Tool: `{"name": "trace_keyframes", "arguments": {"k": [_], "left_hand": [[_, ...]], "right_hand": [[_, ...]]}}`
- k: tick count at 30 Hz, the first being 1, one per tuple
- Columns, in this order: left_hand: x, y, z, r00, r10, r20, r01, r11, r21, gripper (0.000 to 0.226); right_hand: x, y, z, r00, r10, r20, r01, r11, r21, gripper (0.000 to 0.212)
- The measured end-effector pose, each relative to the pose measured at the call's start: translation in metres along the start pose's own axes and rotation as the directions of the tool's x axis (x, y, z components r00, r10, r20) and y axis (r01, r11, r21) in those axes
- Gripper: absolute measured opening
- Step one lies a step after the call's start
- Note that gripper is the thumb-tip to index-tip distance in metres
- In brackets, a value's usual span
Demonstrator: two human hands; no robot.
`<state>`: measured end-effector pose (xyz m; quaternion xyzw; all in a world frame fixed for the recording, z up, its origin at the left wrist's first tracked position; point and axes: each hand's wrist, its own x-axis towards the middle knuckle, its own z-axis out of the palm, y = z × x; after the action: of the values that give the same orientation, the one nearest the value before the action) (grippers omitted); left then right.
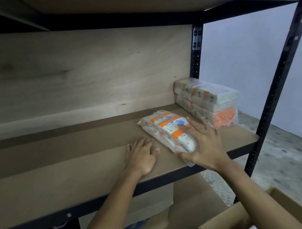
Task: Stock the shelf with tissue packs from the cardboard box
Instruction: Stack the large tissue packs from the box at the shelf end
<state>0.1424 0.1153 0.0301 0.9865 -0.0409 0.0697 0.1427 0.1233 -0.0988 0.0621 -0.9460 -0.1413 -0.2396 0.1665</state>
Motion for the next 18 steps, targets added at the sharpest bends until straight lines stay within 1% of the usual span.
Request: {"name": "trace_keyframes", "arguments": {"k": [1, 2, 6, 10, 18], "left_hand": [[0.0, 0.001, -0.001, 1.0, -0.003, -0.002, 0.003, 1.0, -0.004, 0.057], [0.0, 0.001, 0.0, 1.0, -0.005, -0.004, 0.005, 1.0, -0.004, 0.057], [0.0, 0.001, 0.0, 1.0, -0.013, -0.007, 0.013, 1.0, -0.005, 0.057], [0.0, 0.002, -0.001, 1.0, -0.017, -0.015, 0.017, 1.0, 0.004, 0.056], [0.0, 0.003, -0.001, 1.0, -0.014, -0.023, 0.014, 1.0, 0.003, 0.055]], "right_hand": [[-0.003, 0.003, 0.004, 1.0, -0.005, 0.022, 0.005, 1.0, 0.016, 0.088], [-0.005, 0.004, 0.008, 1.0, -0.008, 0.014, 0.008, 0.999, 0.04, 0.088], [-0.008, 0.001, 0.019, 0.996, 0.006, -0.086, -0.003, 0.999, 0.044, 0.078], [-0.007, -0.002, 0.03, 0.989, 0.023, -0.149, -0.016, 0.999, 0.049, 0.068], [0.006, -0.017, 0.045, 0.983, 0.088, -0.161, -0.081, 0.996, 0.049, 0.061]]}}
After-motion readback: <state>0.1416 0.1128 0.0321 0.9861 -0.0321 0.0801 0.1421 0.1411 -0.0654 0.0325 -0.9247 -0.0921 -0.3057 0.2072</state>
